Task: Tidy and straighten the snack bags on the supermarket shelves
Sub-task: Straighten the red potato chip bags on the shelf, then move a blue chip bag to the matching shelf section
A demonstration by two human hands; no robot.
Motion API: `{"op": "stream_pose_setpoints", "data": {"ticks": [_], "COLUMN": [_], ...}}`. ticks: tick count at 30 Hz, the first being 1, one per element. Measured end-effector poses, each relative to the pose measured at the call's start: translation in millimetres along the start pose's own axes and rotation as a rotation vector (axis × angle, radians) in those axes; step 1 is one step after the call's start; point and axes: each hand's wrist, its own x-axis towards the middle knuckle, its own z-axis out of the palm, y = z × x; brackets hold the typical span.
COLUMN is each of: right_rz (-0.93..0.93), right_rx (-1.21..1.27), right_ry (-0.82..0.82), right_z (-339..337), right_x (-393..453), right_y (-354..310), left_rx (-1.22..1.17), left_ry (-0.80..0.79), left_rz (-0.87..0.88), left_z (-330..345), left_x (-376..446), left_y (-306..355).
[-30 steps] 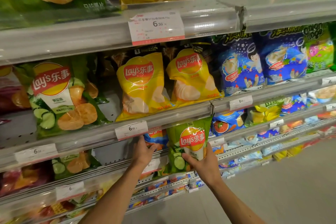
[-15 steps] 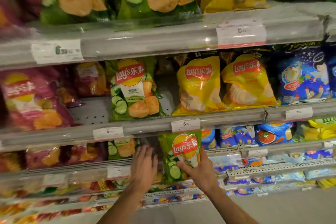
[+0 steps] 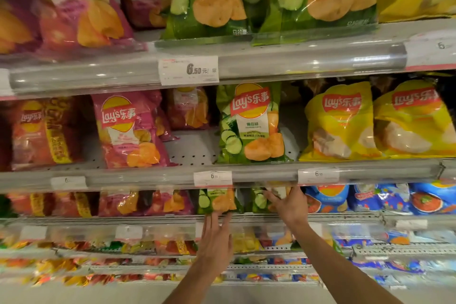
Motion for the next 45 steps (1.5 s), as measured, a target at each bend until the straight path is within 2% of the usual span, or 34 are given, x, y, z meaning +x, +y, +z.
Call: {"op": "stream_pose_setpoints", "data": {"ticks": [4,9,18,23,26,30,34,42,45], "right_rz": [-0.016,0.014,0.031,-0.082,-0.141,-0.049,0.004,0.009,-0.041], "right_rx": [-0.087,-0.080,-0.206,-0.073,0.038,0.205,0.261,0.155,0.083], "right_ry": [0.022,-0.095,-0.187,-0.189,-0.109,-0.014,0.092,0.341,0.385], "right_z": [5,11,1,-22,-43,-90,-160,-311,-349], "right_x": [-2,4,-1,-19,-36,-42,-26,38,58], "right_y": [7,7,10,18,39,84,123,187,202], "left_rx": [-0.016,-0.016,-0.039,-0.057,-0.068,-0.178,-0.348,-0.629,-0.603], "left_ry": [-0.002,-0.029,-0.018,0.005,0.030,0.116,0.237,0.368,0.378], "left_rz": [0.030,0.046,-0.003,-0.093,-0.171,-0.302,-0.305,-0.245,-0.254], "left_z": [-6,-7,-2,12,24,40,63,92,96], "left_x": [0,-1,0,-1,-3,-3,4,24,35], "left_y": [-3,-8,-2,14,30,86,169,333,371]}}
